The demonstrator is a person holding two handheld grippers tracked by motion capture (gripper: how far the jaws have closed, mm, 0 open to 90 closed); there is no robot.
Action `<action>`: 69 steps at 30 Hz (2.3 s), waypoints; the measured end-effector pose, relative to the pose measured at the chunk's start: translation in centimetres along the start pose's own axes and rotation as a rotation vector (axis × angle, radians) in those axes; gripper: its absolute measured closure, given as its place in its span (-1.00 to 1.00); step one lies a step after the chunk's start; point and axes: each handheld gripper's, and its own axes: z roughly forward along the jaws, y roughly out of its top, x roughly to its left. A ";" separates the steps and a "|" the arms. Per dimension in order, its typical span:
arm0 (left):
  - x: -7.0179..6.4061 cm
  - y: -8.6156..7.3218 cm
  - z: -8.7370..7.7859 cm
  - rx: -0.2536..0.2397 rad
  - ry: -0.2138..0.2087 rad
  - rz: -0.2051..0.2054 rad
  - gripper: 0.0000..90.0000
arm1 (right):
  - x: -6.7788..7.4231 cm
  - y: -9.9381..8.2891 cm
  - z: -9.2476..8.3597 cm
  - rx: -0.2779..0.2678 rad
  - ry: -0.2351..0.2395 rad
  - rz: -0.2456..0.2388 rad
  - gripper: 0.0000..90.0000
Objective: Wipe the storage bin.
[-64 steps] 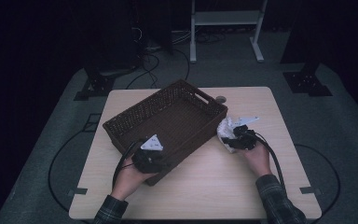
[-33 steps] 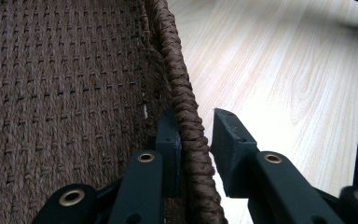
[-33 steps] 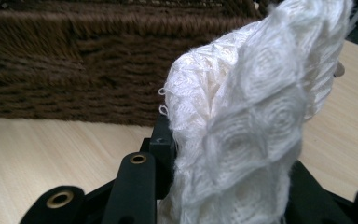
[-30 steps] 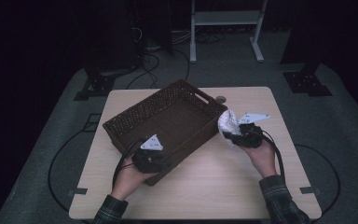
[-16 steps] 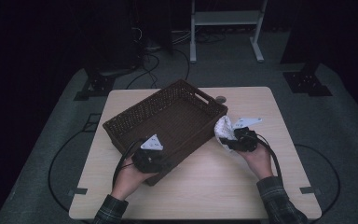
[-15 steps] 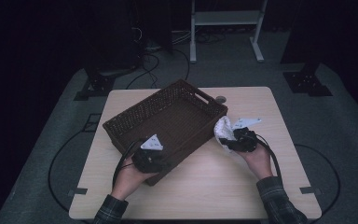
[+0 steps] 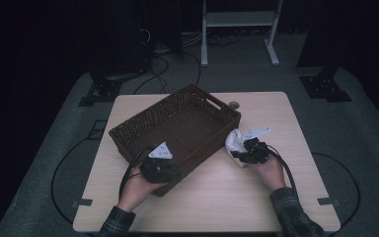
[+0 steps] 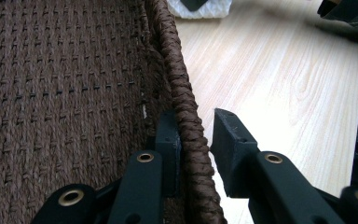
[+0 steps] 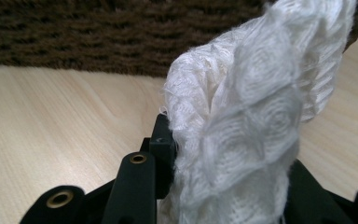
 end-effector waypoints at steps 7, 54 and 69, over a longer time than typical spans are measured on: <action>0.0 0.0 0.0 -0.001 -0.002 0.001 0.58 | 0.0 -0.1 0.2 0.005 0.004 0.002 0.47; 0.0 0.0 0.0 -0.006 -0.007 -0.007 0.58 | 1.5 0.7 -0.4 -0.027 0.047 -0.037 0.47; 0.0 0.0 0.0 -0.007 -0.009 -0.008 0.58 | 2.2 0.6 -0.2 0.004 0.054 -0.061 0.47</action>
